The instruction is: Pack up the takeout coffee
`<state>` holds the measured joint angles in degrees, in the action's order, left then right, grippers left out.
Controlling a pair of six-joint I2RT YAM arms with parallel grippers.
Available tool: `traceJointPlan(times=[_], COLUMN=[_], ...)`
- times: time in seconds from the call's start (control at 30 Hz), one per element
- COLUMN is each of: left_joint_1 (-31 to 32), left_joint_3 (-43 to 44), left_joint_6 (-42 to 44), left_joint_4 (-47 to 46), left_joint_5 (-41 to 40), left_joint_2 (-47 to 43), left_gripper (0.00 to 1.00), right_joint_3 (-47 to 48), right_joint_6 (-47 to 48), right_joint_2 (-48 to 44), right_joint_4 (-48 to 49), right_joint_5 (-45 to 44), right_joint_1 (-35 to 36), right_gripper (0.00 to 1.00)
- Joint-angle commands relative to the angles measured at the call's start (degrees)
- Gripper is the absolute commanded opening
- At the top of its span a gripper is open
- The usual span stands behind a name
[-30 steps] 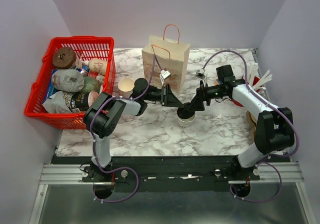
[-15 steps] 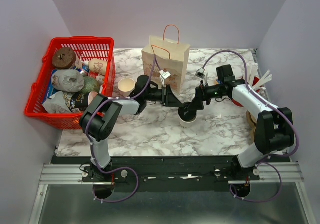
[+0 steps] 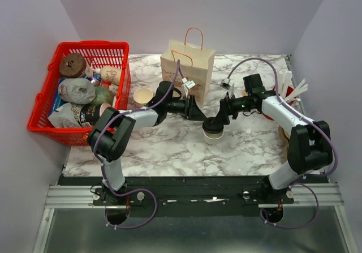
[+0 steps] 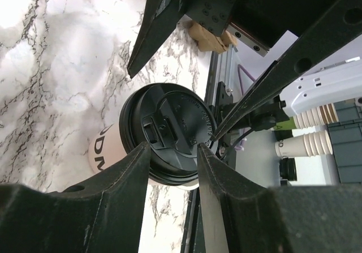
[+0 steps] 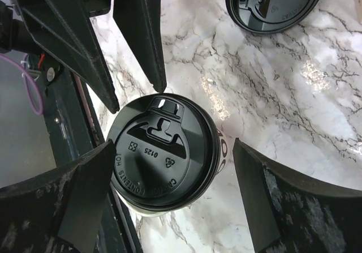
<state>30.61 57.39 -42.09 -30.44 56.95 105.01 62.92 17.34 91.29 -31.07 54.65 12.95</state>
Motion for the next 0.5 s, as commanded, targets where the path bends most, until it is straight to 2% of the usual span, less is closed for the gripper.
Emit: traceJointPlan(times=[0.0,0.47], left_joint_1=[0.9,0.9], left_joint_3=[0.7,-0.1], left_joint_6=[2.3,0.3], left_joint_4=[1.4,-2.0], left_joint_5=[-0.6,-0.4], left_joint_2=[-1.6,-2.4], left_gripper=[0.47,0.46], right_joint_3=[-1.3,-2.0], right_joint_6=[-0.4,4.4], right_joint_2=[-0.3,-4.3], right_joint_4=[0.7,-0.5], right_joint_5=[-1.2,-4.0], right_joint_1=[0.8,2.9], right_gripper=[0.92,0.85])
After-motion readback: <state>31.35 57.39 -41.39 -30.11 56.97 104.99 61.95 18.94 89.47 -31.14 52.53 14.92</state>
